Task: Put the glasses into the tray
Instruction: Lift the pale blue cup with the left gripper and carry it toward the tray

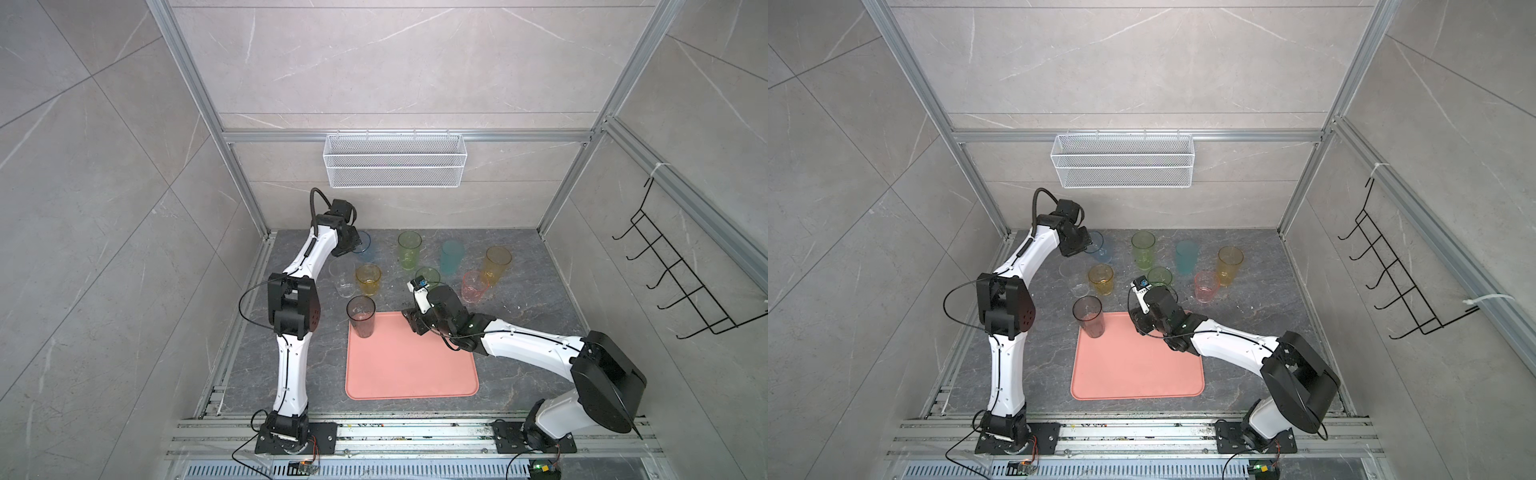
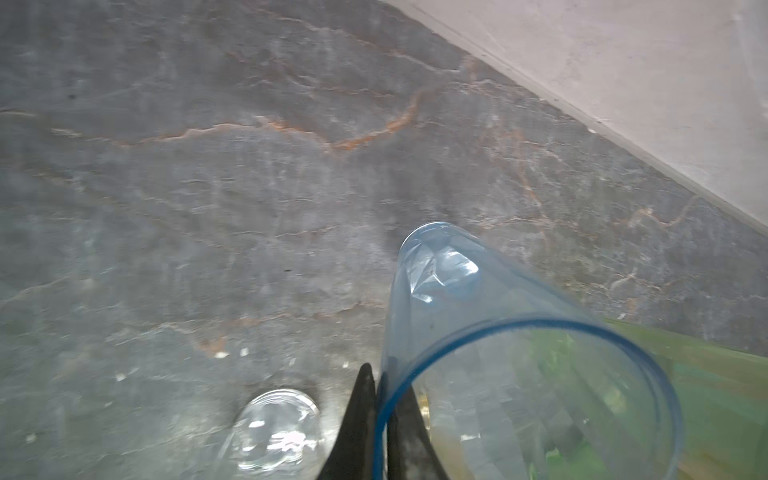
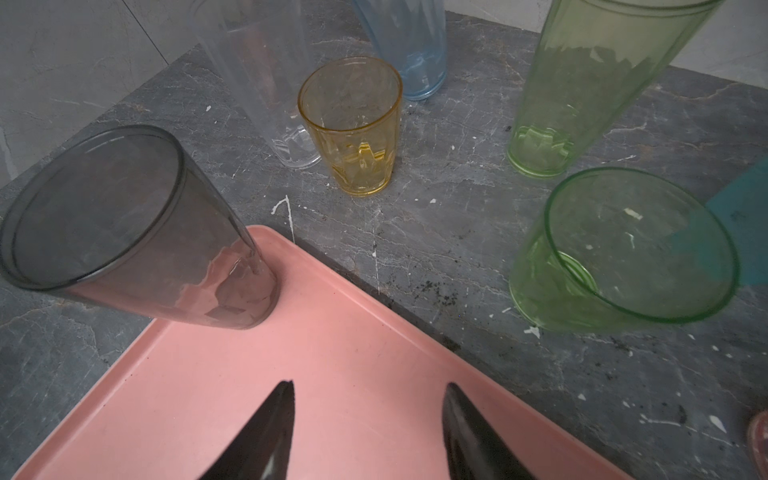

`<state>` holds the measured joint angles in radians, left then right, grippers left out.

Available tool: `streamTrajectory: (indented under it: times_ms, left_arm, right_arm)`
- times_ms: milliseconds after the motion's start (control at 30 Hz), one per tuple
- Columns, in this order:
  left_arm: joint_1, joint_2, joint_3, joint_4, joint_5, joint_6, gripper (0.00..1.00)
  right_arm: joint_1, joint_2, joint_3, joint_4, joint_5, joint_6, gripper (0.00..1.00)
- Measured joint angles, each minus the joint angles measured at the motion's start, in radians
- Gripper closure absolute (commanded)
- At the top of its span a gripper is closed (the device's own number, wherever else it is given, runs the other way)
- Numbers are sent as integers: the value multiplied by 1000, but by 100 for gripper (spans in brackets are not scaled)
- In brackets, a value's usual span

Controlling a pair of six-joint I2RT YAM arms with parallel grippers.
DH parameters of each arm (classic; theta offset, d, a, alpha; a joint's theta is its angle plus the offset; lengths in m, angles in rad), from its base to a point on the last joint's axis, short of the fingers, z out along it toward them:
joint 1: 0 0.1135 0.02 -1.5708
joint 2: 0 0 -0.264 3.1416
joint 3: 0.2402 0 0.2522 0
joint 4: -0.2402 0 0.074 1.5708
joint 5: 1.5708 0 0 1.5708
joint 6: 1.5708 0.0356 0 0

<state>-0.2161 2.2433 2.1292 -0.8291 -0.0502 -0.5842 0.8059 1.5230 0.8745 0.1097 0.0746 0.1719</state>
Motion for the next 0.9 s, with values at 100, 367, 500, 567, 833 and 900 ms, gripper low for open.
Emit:
streamTrajectory:
  times_ms: [100,367,500,567,833,900]
  left_arm:
    - [40,-60,-72,-2,-5,3,100]
    - [151,-249,-216,3,-34,15,100]
    - [181,-315,-260,-7,-61,23,100]
    - [188,-341,-275,-18,-79,27,100]
    - [191,-431,-307,-97,-136,64,100]
    - [191,-460,-318,-121,-154,75,100]
  right_arm:
    - [0,0,0,0,0,0,42]
    - [2,0,0,0,-10,1,42]
    - [3,0,0,0,-11,1,42]
    - [4,0,0,0,-11,4,42]
    - [5,0,0,0,-11,11,41]
    - [5,0,0,0,-11,11,41]
